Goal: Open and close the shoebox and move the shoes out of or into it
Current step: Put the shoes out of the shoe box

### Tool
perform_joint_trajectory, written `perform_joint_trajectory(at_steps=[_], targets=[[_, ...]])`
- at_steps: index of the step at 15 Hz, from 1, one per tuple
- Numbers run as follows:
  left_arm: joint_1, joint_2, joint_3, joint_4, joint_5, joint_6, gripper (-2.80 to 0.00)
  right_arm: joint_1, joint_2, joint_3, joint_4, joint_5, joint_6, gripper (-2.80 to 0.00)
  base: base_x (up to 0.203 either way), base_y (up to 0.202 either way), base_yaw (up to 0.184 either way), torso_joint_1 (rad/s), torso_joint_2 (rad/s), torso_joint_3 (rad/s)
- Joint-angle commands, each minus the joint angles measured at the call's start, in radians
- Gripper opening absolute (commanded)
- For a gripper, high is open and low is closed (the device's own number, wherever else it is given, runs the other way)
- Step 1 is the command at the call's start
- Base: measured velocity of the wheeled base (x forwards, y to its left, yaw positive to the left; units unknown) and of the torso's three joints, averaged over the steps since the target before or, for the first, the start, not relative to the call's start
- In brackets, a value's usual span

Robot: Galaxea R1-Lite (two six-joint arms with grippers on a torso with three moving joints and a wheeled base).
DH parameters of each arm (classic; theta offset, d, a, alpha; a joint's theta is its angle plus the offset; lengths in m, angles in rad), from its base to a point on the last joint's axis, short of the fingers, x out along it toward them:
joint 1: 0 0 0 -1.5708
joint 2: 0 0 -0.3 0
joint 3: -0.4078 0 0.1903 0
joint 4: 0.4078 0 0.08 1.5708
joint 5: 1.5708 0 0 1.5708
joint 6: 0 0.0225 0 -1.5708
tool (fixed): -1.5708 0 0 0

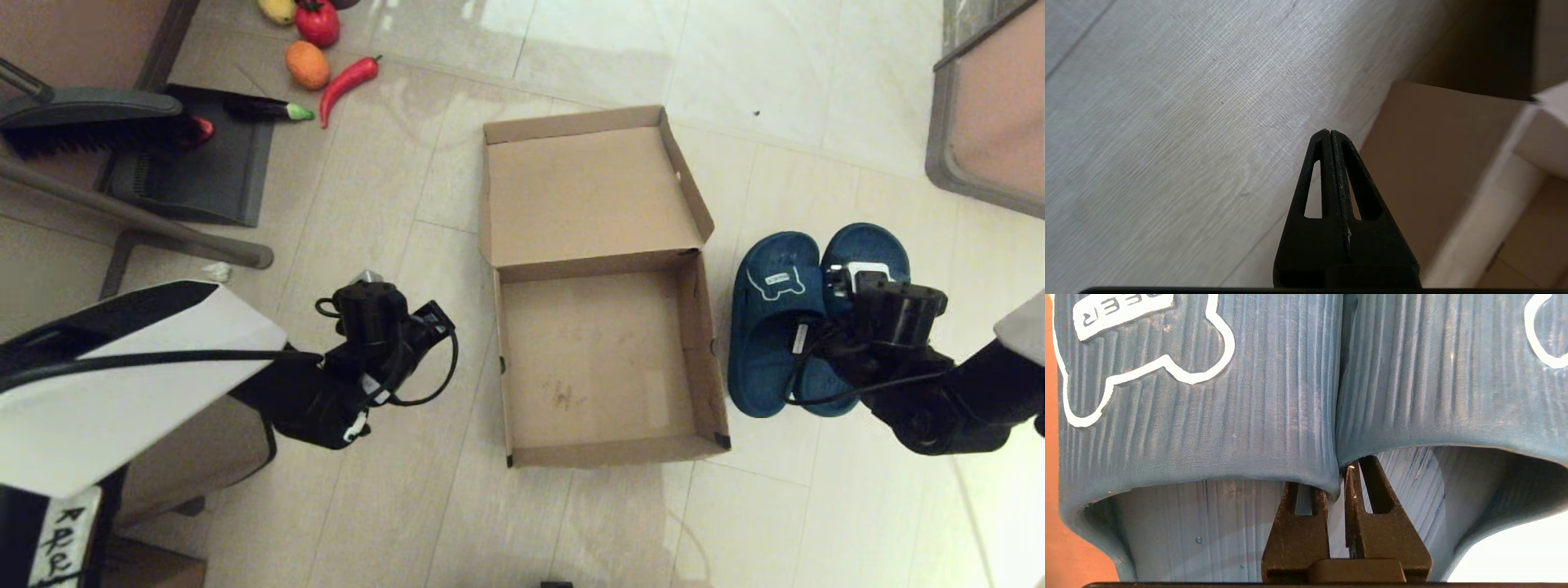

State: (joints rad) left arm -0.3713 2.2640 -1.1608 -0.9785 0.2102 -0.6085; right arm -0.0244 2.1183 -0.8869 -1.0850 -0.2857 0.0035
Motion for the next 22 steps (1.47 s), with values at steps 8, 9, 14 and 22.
perform_joint_trajectory(at_steps=[8, 9, 14, 22], targets=[[0.008, 0.061, -0.050, -0.008, -0.009, 0.046, -2.80, 0.146, 0.126, 0.075, -0.096, -0.022, -0.006, -2.80, 0.000, 0.000, 0.000, 0.000, 0.00, 0.000], [0.012, 0.060, -0.048, -0.006, -0.009, 0.046, -2.80, 0.146, 0.126, 0.090, -0.113, -0.025, -0.007, -2.80, 0.000, 0.000, 0.000, 0.000, 0.00, 0.000], [0.017, 0.051, -0.045, -0.008, -0.005, 0.044, -2.80, 0.031, 0.112, 0.118, -0.130, -0.030, -0.036, -2.80, 0.000, 0.000, 0.000, 0.000, 0.00, 0.000], [0.017, 0.009, -0.005, -0.008, 0.003, 0.039, -2.80, 0.052, 0.141, 0.091, -0.131, -0.026, -0.057, -2.80, 0.000, 0.000, 0.000, 0.000, 0.00, 0.000]])
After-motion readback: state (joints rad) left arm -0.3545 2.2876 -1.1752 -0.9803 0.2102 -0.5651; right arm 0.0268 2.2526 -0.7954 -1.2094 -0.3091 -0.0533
